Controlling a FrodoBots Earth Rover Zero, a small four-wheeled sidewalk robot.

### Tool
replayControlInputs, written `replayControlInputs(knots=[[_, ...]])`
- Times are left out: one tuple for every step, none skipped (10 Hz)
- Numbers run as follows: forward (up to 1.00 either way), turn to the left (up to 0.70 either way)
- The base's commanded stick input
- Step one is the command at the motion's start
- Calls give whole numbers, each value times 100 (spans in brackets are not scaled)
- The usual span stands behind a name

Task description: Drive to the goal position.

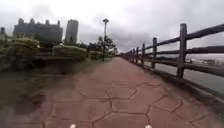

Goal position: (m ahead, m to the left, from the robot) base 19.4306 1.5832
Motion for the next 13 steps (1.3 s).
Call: replayControlInputs(knots=[[90, 0], [90, 0], [90, 0], [90, -3], [90, -23], [90, -26], [90, -32], [90, -36], [90, -36], [90, -36], [90, -36], [90, -36], [90, -36]])
